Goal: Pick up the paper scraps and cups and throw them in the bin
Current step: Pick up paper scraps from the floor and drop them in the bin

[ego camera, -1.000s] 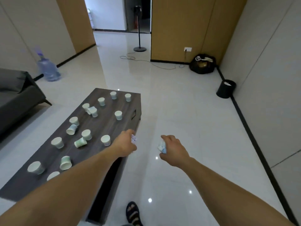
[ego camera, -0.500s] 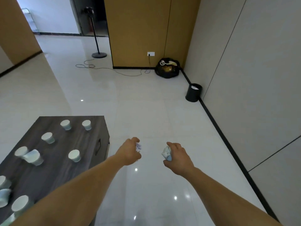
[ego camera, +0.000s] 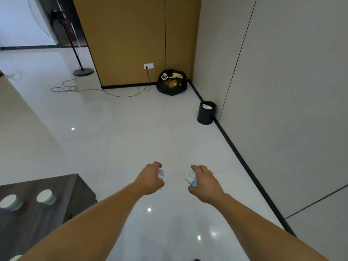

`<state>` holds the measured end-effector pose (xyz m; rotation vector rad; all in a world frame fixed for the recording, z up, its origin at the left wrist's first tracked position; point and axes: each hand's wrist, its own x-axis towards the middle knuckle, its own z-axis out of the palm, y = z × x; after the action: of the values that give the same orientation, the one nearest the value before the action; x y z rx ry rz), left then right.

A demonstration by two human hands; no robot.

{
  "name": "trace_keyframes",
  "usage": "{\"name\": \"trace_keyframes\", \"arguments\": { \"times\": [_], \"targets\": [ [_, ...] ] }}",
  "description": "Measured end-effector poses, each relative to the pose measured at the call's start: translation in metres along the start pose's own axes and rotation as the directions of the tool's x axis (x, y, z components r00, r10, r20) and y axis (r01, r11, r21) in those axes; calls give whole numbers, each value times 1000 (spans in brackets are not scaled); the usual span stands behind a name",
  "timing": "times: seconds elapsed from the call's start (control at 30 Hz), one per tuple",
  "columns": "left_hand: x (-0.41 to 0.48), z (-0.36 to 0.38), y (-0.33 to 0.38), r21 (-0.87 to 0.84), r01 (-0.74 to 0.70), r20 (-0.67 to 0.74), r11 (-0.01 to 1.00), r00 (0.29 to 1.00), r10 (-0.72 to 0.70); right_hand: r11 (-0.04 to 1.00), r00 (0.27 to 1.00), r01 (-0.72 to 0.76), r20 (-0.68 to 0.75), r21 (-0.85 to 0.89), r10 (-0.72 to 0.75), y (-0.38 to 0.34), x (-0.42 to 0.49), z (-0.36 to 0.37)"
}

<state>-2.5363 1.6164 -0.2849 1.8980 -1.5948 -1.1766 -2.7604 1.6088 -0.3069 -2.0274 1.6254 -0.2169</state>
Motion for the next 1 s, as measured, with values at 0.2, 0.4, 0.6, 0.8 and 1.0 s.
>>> {"name": "trace_keyframes", "arguments": {
  "times": [0.2,0.4,0.6,0.8,1.0],
  "targets": [
    [111,-7,39,-70,48,3,996,999,-48,999,1000,-25,-1,-28,25,39,115,-60],
    [253,-33,73,-66,22,29,998,999,-20,997,998,-55,-17,-55,54,62,246,-89],
    [408,-72,129,13,-116,76,993,990,115,987,988,-145,-69,-70,140,69,377,-138],
    [535,-100,187,155,-215,133,964,972,196,980,977,-191,-110,-48,185,80,485,-184],
    [667,-96,239,247,-258,160,934,961,224,980,976,-193,-112,-37,188,132,610,-227]
  ]
}}
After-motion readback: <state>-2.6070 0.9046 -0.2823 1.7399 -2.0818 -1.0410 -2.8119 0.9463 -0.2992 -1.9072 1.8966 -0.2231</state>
